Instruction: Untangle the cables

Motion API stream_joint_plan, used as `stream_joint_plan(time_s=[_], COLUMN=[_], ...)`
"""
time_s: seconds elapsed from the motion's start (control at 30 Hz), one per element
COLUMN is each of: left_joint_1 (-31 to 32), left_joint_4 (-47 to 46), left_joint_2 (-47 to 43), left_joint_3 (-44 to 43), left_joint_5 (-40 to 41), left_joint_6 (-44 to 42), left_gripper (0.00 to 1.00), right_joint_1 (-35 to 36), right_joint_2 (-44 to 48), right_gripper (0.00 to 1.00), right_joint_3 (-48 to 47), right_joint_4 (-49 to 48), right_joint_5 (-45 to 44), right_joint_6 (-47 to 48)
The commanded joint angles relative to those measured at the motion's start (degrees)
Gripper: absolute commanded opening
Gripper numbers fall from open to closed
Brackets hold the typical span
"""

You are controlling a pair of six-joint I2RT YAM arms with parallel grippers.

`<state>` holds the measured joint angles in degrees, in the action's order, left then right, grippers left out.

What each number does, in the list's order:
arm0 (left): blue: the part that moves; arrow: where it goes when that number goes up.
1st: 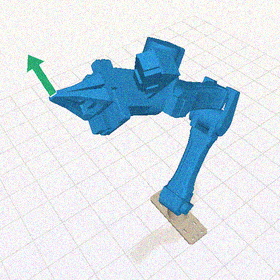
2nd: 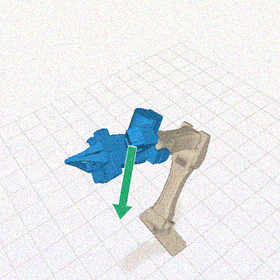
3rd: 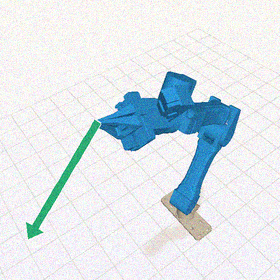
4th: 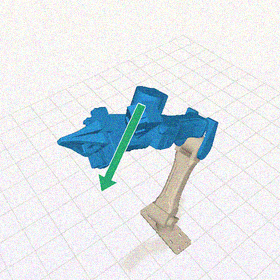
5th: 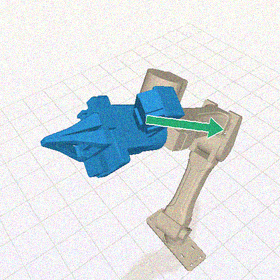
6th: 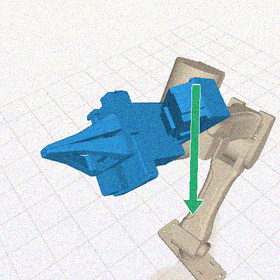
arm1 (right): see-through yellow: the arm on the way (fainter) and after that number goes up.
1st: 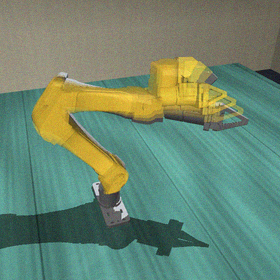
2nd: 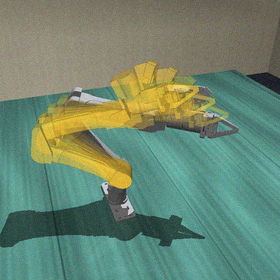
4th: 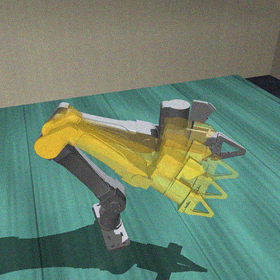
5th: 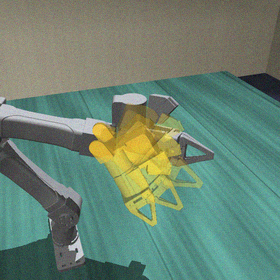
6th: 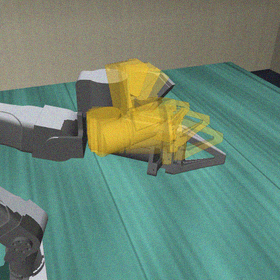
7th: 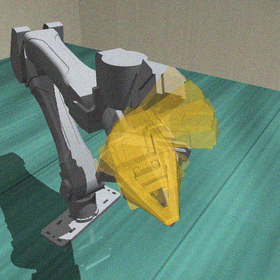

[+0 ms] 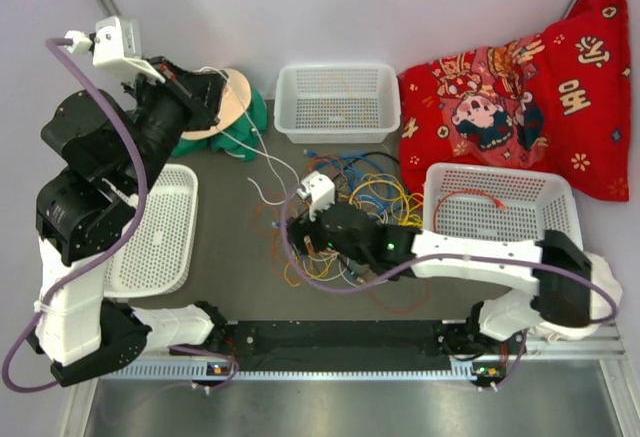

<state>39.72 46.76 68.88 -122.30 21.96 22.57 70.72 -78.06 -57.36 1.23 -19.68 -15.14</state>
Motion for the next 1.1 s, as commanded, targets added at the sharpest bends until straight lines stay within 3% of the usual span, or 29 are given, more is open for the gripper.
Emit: stream_joint_plan(time_s=[0.0,0.1,0.17,0.2,0.23,0.37,0.53,0.63,0.7,0.73,0.77,0.83,1.07], left_joint_1=[-0.3,-0.3,-0.2,-0.3,-0.3,-0.2,-0.3,-0.3,-0.3,-0.3,-0.3,-0.3,-0.3], left_joint_4=[-1.8,-1.8,-1.7,-1.7,-1.7,-1.8,-3.7,-6.0,-8.6,-9.5,-10.4,-11.6,-14.0], left_joint_2=[-0.7,-1.6,-2.7,-3.1,-4.0,-6.6,-10.7,-14.8,-18.6,-19.7,-21.0,-23.7,-28.5], left_joint_3=[1.6,3.3,4.7,5.2,5.8,9.1,17.2,26.5,32.3,37.9,40.4,46.3,53.7], left_joint_5=[-1.7,-2.0,-1.7,-1.5,-1.2,0.3,1.2,1.9,0.5,-0.4,-1.1,-1.8,2.1], left_joint_6=[0.6,1.1,1.3,1.3,1.4,1.3,1.9,2.9,3.9,4.1,5.3,6.6,9.2], left_gripper=[0.00,0.00,0.00,0.00,0.00,0.00,0.00,0.00,0.28,0.48,0.75,0.99,0.99], right_joint_1=[-3.6,-6.1,-7.0,-7.4,-7.9,-8.1,-8.0,-8.0,-8.0,-8.0,-8.0,-7.9,-8.0], right_joint_2=[-8.2,-13.0,-15.7,-16.4,-16.9,-13.9,-2.4,2.0,1.7,0.4,0.0,0.0,0.3], right_gripper=[0.81,0.79,0.67,0.57,0.36,0.00,0.00,0.00,0.00,0.00,0.00,0.00,0.00], right_joint_3=[-8.9,-12.8,-15.0,-17.9,-19.3,-18.2,-17.3,-23.2,-32.9,-36.4,-41.7,-44.8,-53.8], right_joint_4=[-7.2,-9.6,-9.5,-7.8,-6.3,-4.9,1.1,10.0,18.0,25.9,28.7,33.7,40.3], right_joint_5=[-5.0,-3.2,-0.8,-0.5,-0.4,-1.1,-1.4,0.4,2.0,2.3,2.5,2.6,2.6], right_joint_6=[-0.5,-0.2,0.2,-0.2,-0.4,0.4,1.1,2.9,4.7,5.0,5.4,5.6,4.4])
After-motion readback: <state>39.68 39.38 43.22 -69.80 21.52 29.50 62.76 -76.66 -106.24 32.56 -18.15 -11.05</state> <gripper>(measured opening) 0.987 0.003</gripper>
